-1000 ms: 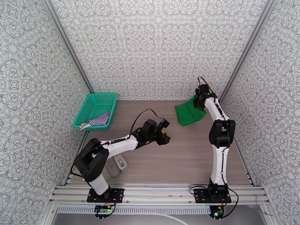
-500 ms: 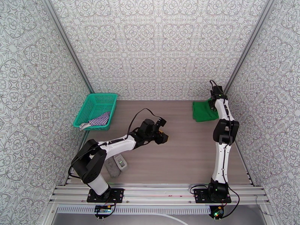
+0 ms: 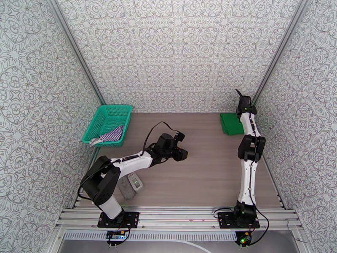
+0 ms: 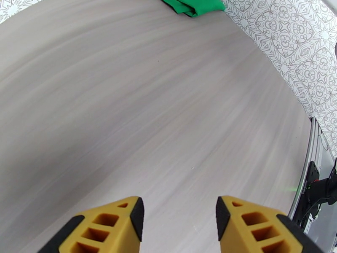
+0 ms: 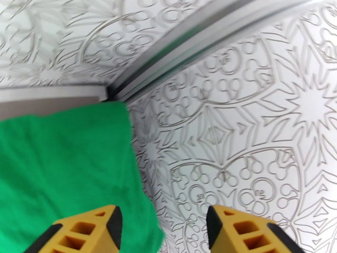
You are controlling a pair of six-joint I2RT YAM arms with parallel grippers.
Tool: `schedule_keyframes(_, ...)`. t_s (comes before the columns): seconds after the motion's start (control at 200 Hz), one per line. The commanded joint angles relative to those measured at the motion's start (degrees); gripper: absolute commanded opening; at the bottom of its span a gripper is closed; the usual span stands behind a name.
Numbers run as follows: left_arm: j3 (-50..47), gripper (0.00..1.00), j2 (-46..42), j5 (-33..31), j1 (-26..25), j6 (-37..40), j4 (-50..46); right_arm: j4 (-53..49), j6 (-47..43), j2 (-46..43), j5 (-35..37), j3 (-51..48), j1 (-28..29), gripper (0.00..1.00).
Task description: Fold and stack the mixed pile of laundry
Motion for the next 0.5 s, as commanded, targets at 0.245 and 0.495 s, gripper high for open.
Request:
schedule_keyframes(0.245, -1.18, 0.47, -7.89, -4.84, 4.7, -4.9, -5.12, -6.74, 16.83, -15.54, -10.36, -12.19, 4.73, 0.63)
schedule_keyframes(0.495, 5.08, 0.56, -18.33, -14.39, 16.0, -5.11, -28.62, 5.37, 32.96, -41.62, -37.31, -48.54, 8.87, 0.63)
